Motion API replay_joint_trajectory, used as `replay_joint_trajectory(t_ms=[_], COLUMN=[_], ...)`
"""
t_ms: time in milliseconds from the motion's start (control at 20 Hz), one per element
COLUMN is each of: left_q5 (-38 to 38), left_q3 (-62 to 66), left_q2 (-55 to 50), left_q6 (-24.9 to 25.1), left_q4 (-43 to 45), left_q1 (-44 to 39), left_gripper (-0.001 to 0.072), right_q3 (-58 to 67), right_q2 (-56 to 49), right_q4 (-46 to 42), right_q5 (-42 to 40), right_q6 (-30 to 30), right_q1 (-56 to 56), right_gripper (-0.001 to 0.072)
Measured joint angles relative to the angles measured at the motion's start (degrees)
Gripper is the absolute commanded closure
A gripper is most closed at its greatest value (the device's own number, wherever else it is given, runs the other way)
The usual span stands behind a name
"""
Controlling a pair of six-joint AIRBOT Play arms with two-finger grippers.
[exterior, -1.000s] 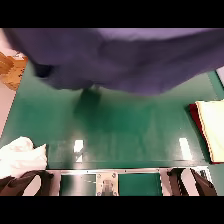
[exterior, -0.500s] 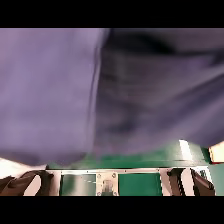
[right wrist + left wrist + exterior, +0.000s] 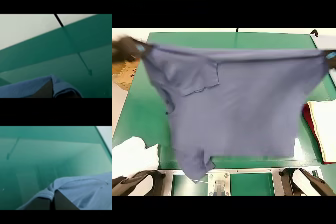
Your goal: Fold the shirts.
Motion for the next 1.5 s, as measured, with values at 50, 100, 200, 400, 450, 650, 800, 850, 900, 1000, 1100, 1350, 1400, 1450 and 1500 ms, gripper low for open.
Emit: replay_joint_trajectory(t_ms=[50,100,200,400,450,650,800,850,900,1000,1100,1350,1400,1450,1500], left_q5=[1.6,3.5,6.6,10.8,11.5,13.4,14.4,14.9,15.3,16.2,16.6,11.6,9.9,8.3,6.7], left_q3=[-1.6,-2.9,-4.1,-2.2,-1.2,3.0,6.3,7.0,7.5,8.0,8.4,8.7,8.7,8.7,8.6], left_q2=[-3.3,-7.1,-14.4,-25.9,-27.7,-31.7,-32.7,-32.9,-33.0,-33.1,-33.2,-33.2,-33.2,-33.2,-33.2], left_q6=[1.4,3.0,6.4,12.0,12.7,14.1,14.6,14.6,14.7,15.0,15.1,8.8,7.0,5.4,4.1], left_q4=[-1.6,-3.8,-8.9,-18.8,-20.3,-23.7,-24.7,-24.8,-24.8,-24.6,-23.0,-9.0,-5.7,-2.6,-0.1], left_q1=[0.0,0.0,0.0,0.0,0.0,0.0,-0.1,-0.2,-0.3,-0.9,-1.5,-2.0,-2.0,-2.1,-2.1], left_gripper=[0.0687,0.0687,0.0688,0.0688,0.0688,0.0688,0.0688,0.0688,0.0688,0.0688,0.0687,0.0688,0.0688,0.0688,0.0687], right_q3=[0.2,1.2,5.3,17.9,21.2,31.3,35.8,36.7,37.4,38.1,38.6,38.8,38.6,38.4,38.1], right_q2=[-4.9,-10.4,-21.4,-39.6,-42.9,-50.1,-51.8,-52.1,-52.4,-52.7,-52.9,-53.0,-53.0,-52.8,-52.7], right_q4=[0.3,1.0,2.6,7.7,9.0,11.4,12.1,12.2,12.3,12.2,11.0,-1.9,-5.5,-8.5,-11.3], right_q5=[-1.5,-2.6,-3.9,-2.3,-1.7,0.0,-0.1,-0.3,-0.5,-0.8,0.0,9.5,11.7,13.6,15.6], right_q6=[-0.7,-1.3,-2.1,-2.6,-2.6,-1.6,-1.2,-1.2,-1.1,-1.0,-1.0,3.7,5.1,6.3,7.1], right_q1=[1.0,1.9,2.8,3.6,3.6,4.0,4.4,4.6,4.8,5.0,5.0,4.2,4.1,4.1,4.1], right_gripper=[0.0692,0.0692,0.0692,0.0692,0.0692,0.0692,0.0692,0.0692,0.0691,0.0692,0.0692,0.0694,0.0694,0.0694,0.0694])
